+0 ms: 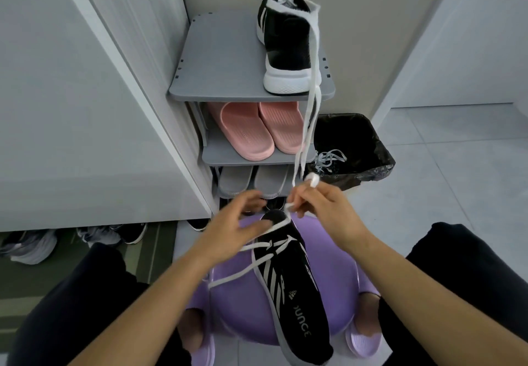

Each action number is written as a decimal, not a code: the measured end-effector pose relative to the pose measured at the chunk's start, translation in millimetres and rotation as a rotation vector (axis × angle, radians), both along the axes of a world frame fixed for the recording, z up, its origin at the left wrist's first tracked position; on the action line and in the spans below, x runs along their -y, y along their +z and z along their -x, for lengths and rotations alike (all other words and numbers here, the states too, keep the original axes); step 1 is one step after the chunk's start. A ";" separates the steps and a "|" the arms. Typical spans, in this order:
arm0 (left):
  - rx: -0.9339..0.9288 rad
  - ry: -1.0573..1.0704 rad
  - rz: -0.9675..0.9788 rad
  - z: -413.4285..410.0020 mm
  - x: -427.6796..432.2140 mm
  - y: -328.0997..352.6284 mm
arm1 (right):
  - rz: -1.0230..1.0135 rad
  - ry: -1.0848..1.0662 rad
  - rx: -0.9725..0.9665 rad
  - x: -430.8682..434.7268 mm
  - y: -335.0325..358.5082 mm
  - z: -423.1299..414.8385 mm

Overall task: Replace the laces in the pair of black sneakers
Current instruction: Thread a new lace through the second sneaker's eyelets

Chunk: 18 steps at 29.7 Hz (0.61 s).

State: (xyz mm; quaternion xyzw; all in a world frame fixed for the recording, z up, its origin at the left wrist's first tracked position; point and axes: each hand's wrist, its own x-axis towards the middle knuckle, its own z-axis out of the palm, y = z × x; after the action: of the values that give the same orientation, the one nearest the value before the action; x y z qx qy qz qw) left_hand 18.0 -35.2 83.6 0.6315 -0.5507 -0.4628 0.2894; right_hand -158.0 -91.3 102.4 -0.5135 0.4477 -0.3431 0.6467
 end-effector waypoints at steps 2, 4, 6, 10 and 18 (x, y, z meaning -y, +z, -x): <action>-0.294 -0.011 -0.010 24.7 1.8 -0.3 | 0.071 0.084 -0.013 -3.6 -1.9 -11.7; -0.400 0.035 -0.028 34.6 5.7 0.7 | 0.115 0.111 -0.062 -4.6 -4.7 -16.9; -0.429 0.085 -0.051 34.7 11.3 0.6 | 0.135 0.101 -0.078 -4.9 -8.6 -19.2; -0.293 0.121 0.038 30.9 20.8 -1.7 | 0.191 -0.022 -0.194 -1.7 -13.1 -17.6; 0.360 -0.133 -0.057 -15.6 15.3 -14.4 | -0.103 -0.304 -0.142 25.4 -23.8 13.7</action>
State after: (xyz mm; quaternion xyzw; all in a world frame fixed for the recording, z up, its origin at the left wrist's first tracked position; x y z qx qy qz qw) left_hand 33.6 -50.4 69.3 0.6743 -0.6205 -0.3761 0.1371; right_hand -171.8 -116.7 78.6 -0.4288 0.5818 -0.3765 0.5796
